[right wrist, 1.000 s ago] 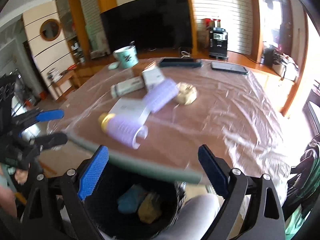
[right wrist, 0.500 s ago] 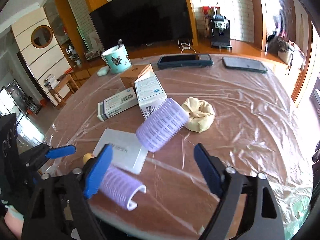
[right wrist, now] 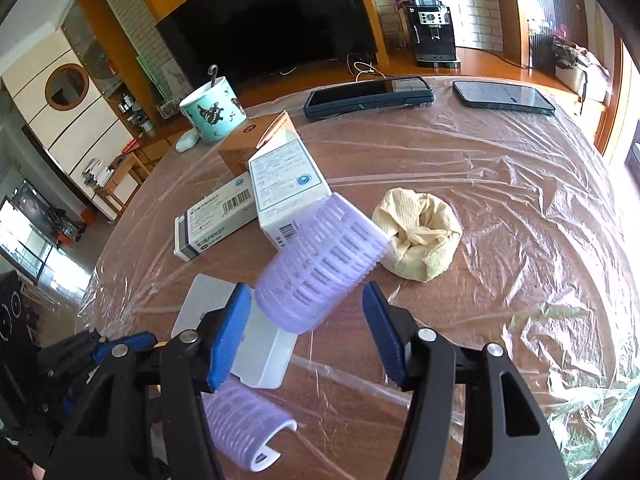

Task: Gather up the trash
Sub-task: 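Grasp the purple hair roller with the right tool, then grasp the yellow plastic cup with the left tool, then carry the yellow cup and purple roller to above the black trash bin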

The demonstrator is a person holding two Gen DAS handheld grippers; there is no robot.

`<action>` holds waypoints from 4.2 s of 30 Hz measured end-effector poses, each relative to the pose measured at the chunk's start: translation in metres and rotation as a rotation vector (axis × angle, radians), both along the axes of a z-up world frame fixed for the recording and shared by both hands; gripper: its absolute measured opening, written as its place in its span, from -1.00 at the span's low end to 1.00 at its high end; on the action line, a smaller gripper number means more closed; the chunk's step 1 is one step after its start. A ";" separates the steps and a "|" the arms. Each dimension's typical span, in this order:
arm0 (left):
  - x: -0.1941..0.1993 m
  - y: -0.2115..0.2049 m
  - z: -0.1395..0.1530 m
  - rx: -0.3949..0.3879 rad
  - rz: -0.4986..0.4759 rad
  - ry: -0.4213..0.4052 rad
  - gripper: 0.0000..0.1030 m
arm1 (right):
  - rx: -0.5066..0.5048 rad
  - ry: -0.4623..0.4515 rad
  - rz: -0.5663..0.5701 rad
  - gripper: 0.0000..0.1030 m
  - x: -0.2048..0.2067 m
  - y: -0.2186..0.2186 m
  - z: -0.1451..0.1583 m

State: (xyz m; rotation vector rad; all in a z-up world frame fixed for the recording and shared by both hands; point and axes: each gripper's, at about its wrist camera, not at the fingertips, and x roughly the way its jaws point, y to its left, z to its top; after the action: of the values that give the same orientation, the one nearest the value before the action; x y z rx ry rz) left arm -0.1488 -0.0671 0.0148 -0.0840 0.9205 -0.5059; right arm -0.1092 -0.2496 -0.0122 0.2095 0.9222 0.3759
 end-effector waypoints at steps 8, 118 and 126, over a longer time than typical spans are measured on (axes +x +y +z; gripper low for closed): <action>-0.005 0.009 0.005 -0.023 0.038 -0.001 0.33 | 0.086 0.049 -0.033 0.14 0.017 -0.005 -0.010; -0.103 -0.029 0.020 0.187 -0.094 -0.057 -0.08 | -0.049 -0.012 0.286 0.02 -0.175 -0.025 0.011; -0.112 -0.033 0.004 0.193 -0.109 -0.014 -0.08 | -0.068 0.038 0.308 0.02 -0.186 -0.020 -0.011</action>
State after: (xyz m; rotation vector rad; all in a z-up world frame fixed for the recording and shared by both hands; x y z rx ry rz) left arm -0.2607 -0.1000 0.0186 0.1453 0.9596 -0.5158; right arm -0.2955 -0.2695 -0.0234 0.0113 1.0056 0.6254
